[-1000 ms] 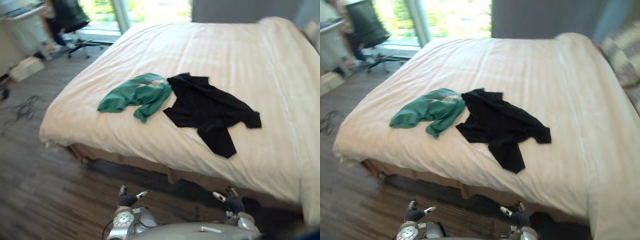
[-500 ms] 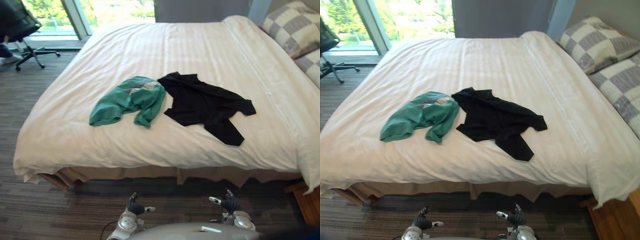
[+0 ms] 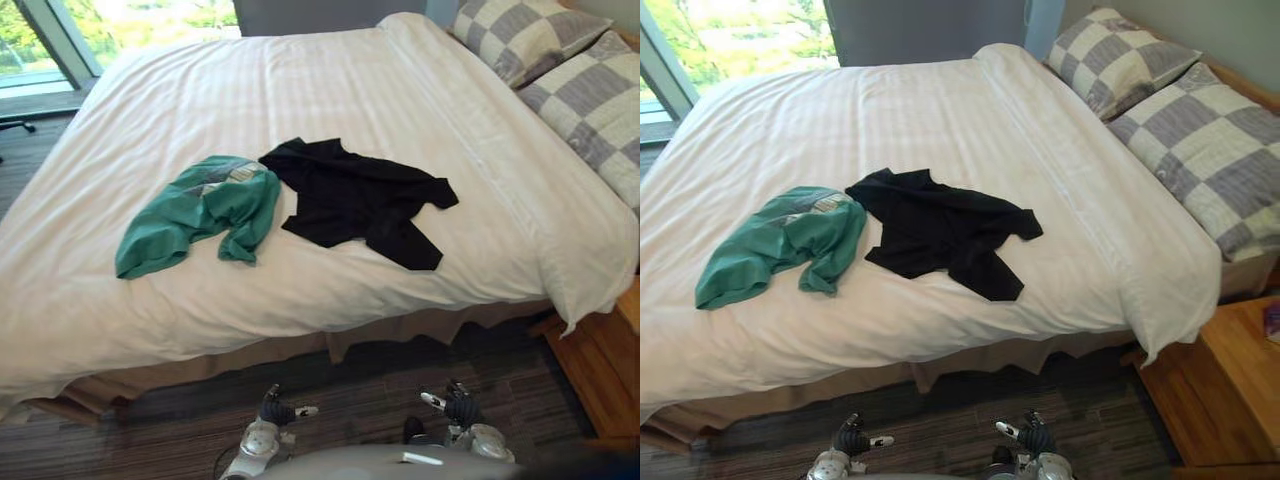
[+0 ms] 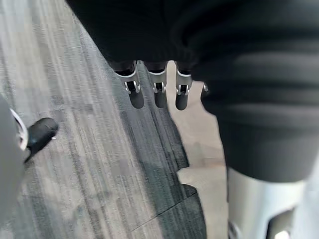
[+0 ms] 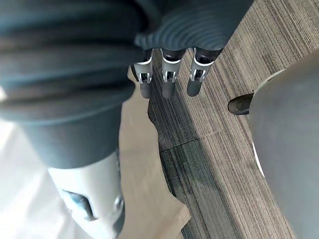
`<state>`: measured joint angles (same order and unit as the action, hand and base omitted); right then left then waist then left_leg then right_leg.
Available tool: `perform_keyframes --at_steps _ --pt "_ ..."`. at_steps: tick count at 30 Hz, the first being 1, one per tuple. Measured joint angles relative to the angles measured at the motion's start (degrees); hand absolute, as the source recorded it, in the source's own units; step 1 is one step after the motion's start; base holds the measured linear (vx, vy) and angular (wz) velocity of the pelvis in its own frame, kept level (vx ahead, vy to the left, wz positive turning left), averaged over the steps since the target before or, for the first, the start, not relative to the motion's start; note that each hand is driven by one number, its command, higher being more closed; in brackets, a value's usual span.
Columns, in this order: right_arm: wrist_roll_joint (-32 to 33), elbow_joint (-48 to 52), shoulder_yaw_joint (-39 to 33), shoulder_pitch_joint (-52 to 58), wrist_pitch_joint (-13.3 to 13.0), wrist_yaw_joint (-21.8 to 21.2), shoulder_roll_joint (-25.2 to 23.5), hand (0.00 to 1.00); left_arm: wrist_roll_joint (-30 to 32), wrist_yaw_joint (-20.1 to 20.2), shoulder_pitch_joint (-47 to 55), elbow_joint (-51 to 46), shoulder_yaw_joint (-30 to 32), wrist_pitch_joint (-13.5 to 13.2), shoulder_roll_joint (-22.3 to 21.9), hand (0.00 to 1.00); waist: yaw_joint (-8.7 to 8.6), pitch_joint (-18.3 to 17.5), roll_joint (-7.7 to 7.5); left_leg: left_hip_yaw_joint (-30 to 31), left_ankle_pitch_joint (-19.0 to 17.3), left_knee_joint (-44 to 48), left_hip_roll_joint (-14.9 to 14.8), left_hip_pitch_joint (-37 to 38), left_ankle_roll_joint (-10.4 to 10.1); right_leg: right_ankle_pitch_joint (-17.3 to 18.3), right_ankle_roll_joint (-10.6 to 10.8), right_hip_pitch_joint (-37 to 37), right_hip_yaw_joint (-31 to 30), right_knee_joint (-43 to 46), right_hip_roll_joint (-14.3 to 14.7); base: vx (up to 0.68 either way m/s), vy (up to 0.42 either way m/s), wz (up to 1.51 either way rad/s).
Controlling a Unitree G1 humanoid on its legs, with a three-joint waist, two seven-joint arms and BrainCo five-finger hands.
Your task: Tidy the bed and pick cloth on bed and put in laundry
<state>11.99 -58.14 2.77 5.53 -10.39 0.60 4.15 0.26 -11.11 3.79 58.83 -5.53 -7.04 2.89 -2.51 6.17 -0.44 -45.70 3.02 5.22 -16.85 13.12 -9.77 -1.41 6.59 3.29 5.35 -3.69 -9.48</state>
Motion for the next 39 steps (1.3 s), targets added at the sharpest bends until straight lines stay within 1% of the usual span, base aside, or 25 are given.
perform_keyframes --at_steps 1,2,3,4,5,6,8,9,14,17,20,21,23,24,25,26,27,28,30,31,33,34,37,38,39 --pt "-1.4 0.1 0.3 0.0 0.0 -0.2 0.0 0.00 -1.9 -0.6 0.1 -0.8 0.0 -0.5 -0.2 0.00 0.21 0.1 -0.23 -0.6 -0.5 5.8 -1.5 -1.6 0.8 0.6 0.2 -0.2 0.1 0.7 -0.8 -0.07 -0.061 -0.15" --pt "-2.2 0.4 0.3 -0.1 0.0 -0.3 0.1 0.00 -2.6 -0.6 0.1 -0.8 0.0 -0.9 -0.2 0.00 0.17 0.1 -0.02 -0.7 -0.7 8.9 -2.6 -2.8 1.5 0.7 0.1 -0.3 0.1 0.9 -1.0 -0.06 -0.072 -0.05" --pt "-3.9 1.0 0.4 -0.2 0.1 -0.3 0.3 0.00 -4.2 -0.6 -0.1 -0.9 -0.1 -1.4 -0.7 0.00 0.12 0.2 0.03 -0.5 -0.9 14.8 -4.7 -5.4 3.1 0.7 0.1 -0.3 0.5 0.9 -1.3 -0.04 -0.050 0.14" --pt "-5.3 1.3 0.4 -0.4 0.3 -0.3 1.0 0.00 -4.4 -0.6 0.0 -1.3 -0.2 -1.6 -1.7 0.00 -0.09 0.6 1.30 0.5 -0.6 18.3 -6.0 -7.5 3.7 0.7 0.0 -0.1 1.3 0.7 -1.6 -0.02 -0.040 0.24" --pt "-5.9 1.4 0.4 -0.6 0.3 -0.3 1.4 0.00 -4.8 -0.4 0.0 -1.3 -0.2 -1.8 -2.1 0.00 -0.30 0.8 2.01 1.1 -0.5 18.8 -6.2 -8.1 3.8 0.6 -0.1 0.2 1.8 0.6 -1.6 0.02 -0.018 0.37" --pt "-7.2 1.3 0.5 -1.2 0.3 -0.4 2.2 0.00 -5.5 -0.4 0.1 -1.4 -0.5 -2.3 -2.6 0.00 -0.70 1.1 3.11 1.7 -0.5 18.2 -6.0 -8.2 3.8 0.2 -0.1 0.5 2.6 0.3 -1.5 0.06 -0.022 0.41" --pt "-7.5 0.3 1.2 -1.8 0.4 -0.9 2.8 0.00 -5.4 -0.1 0.3 -1.3 -0.6 -2.6 -2.4 0.00 -0.53 1.1 3.74 2.4 0.0 14.3 -4.6 -7.8 4.0 -1.1 -0.2 1.4 3.2 -1.8 -1.2 0.06 -0.041 0.30" --pt "-8.4 -0.5 2.2 -2.7 0.6 -1.8 3.2 0.00 -5.3 -0.2 0.2 -1.2 -0.7 -3.4 -2.1 0.00 -0.02 1.5 3.83 2.5 1.1 9.9 -3.5 -7.0 3.2 -1.5 -0.3 1.1 3.0 -2.1 -0.7 0.03 -0.034 0.13" --pt "-9.9 -3.1 2.7 -4.6 1.3 -2.7 3.2 0.00 -5.3 0.1 -0.1 -1.0 -0.5 -4.3 -1.6 0.00 0.42 2.0 3.14 4.0 2.3 5.0 -1.9 -5.0 2.4 -1.1 0.2 1.0 2.5 -2.2 -0.4 0.01 -0.015 -0.04" --pt "-9.9 -4.6 2.4 -5.4 1.3 -2.7 3.1 0.00 -5.2 0.9 -0.5 -0.1 -0.6 -4.9 -1.2 0.00 0.55 1.9 3.06 3.9 2.3 3.7 -0.9 -3.8 2.4 -1.0 0.3 0.1 1.7 -2.2 -0.9 -0.01 0.020 -0.25" --pt "-9.9 -4.8 0.8 -5.5 1.2 -2.6 3.0 0.00 -5.2 1.6 -1.0 1.0 -1.3 -4.9 -1.2 0.00 0.17 1.8 3.32 3.9 2.2 0.8 0.4 -2.3 2.1 -1.0 0.7 0.2 1.8 -2.2 -1.1 0.01 0.028 -0.08" --pt "-9.9 -4.8 0.4 -5.4 1.1 -2.5 2.9 0.00 -5.2 1.8 -1.3 1.0 -1.4 -4.9 -1.2 0.00 0.16 1.8 3.38 4.2 1.9 0.3 0.5 -2.0 1.9 -1.1 1.0 0.3 1.9 -2.2 -1.1 0.05 0.041 0.02" --pt "-9.9 -5.1 -0.6 -5.1 0.3 -1.2 2.7 0.00 -5.3 2.4 -1.8 1.4 -3.7 -4.6 -1.1 0.00 -0.40 1.7 3.66 7.0 0.3 -0.6 0.9 -0.9 0.0 -2.1 1.6 1.9 3.0 -1.7 -1.2 0.08 0.055 0.13" --pt "-9.9 -5.4 -0.7 -5.1 0.1 -0.6 2.5 0.00 -5.2 2.6 -1.9 1.6 -4.5 -4.4 -1.1 0.00 -0.29 1.6 3.76 7.4 0.0 -0.9 1.2 -0.4 -0.1 -2.2 1.7 2.0 3.3 -1.3 -1.4 0.04 0.085 -0.03" --pt "-9.8 -5.9 -1.1 -5.1 -0.1 0.0 2.6 0.00 -5.1 3.3 -2.1 2.1 -5.8 -4.2 -1.2 0.00 -0.01 1.7 3.99 7.3 -0.1 -1.9 1.8 0.4 0.0 -1.9 1.2 -0.1 4.0 2.8 -1.7 -0.01 0.094 -0.27" --pt "-9.3 -5.4 -1.6 -5.2 -0.7 0.4 2.7 0.00 -5.1 3.8 -2.4 2.1 -6.8 -3.8 -1.2 0.00 -0.13 1.8 4.26 7.5 -0.4 -2.5 2.3 0.7 0.5 -0.9 -0.4 -3.5 7.1 8.6 -2.3 -0.05 0.094 -0.34" --pt "-9.2 -5.0 -1.9 -5.2 -0.9 0.5 2.8 0.00 -5.1 3.8 -2.6 2.1 -7.5 -3.8 -0.9 0.00 -0.23 1.8 4.34 7.6 -0.7 -2.6 2.7 0.8 0.8 -0.6 -0.9 -4.3 8.7 10.5 -2.8 -0.08 0.076 -0.31" --pt "-8.8 -4.6 -2.0 -4.8 -1.6 0.6 2.5 0.00 -5.1 3.8 -2.6 2.1 -8.1 -3.7 -0.3 0.00 -0.80 1.7 3.79 8.5 -2.0 -2.6 3.0 1.1 -0.1 -0.6 -1.1 -4.5 10.2 10.8 -3.0 -0.06 0.054 -0.18" --pt "-8.5 -3.6 -2.1 -4.4 -2.4 0.6 1.9 0.00 -5.1 3.8 -3.0 2.2 -8.6 -3.3 0.9 0.00 -1.32 1.8 3.18 9.5 -5.0 -3.4 2.9 0.9 -0.5 -0.4 -0.9 -4.5 10.9 8.9 -2.4 -0.06 0.068 -0.07" --pt "-6.9 -3.5 -2.2 -4.4 -2.5 0.6 1.3 0.00 -5.1 3.8 -3.7 2.2 -9.2 -3.0 1.8 0.00 -1.57 2.2 2.41 10.8 -5.6 -3.6 3.0 -0.1 -0.6 -0.9 0.0 -4.5 11.1 7.3 -2.3 -0.07 0.043 0.08" --pt "-5.2 -3.4 -2.1 -4.1 -2.3 0.6 0.9 0.00 -4.9 3.9 -4.5 2.2 -10.2 -2.2 3.1 0.00 -1.78 2.4 1.89 12.6 -5.5 -4.8 3.1 -1.4 -0.6 -1.2 0.1 -4.4 11.0 4.9 -1.5 -0.10 -0.035 0.30" --pt "-4.4 -3.4 -2.1 -4.0 -2.2 0.6 0.8 0.00 -3.6 3.8 -4.6 2.2 -10.2 -2.2 3.1 0.00 -1.93 2.4 1.22 13.9 -5.2 -5.5 3.2 -1.7 -0.4 -1.2 0.0 -3.8 10.8 3.7 -1.1 -0.10 -0.061 0.38" --pt "-3.9 -2.7 -2.1 -3.7 -1.6 0.7 0.6 0.00 -3.0 3.7 -3.7 2.2 -10.0 -1.9 1.9 0.00 -2.78 2.5 1.88 16.4 -3.9 -7.5 3.8 -1.9 0.5 -1.2 0.1 -1.9 11.2 1.9 -0.9 -0.04 -0.032 0.47" --pt "-3.6 -2.4 -2.1 -3.4 -1.4 0.7 0.6 0.00 -2.9 3.8 -3.4 2.2 -9.9 -1.9 1.4 0.00 -2.76 2.6 1.98 16.5 -3.9 -7.6 3.8 -1.6 0.5 -1.4 0.2 -1.4 11.2 1.7 -0.9 0.01 -0.004 0.29" --pt "-2.7 -2.1 -2.2 -3.2 -1.2 0.7 0.9 0.00 -2.9 3.7 -2.5 1.5 -8.1 -2.0 0.6 0.00 -2.41 2.6 2.33 16.4 -3.8 -8.0 3.9 -0.8 0.6 -1.7 0.3 -0.5 11.3 1.4 -0.9 0.02 0.003 0.07"
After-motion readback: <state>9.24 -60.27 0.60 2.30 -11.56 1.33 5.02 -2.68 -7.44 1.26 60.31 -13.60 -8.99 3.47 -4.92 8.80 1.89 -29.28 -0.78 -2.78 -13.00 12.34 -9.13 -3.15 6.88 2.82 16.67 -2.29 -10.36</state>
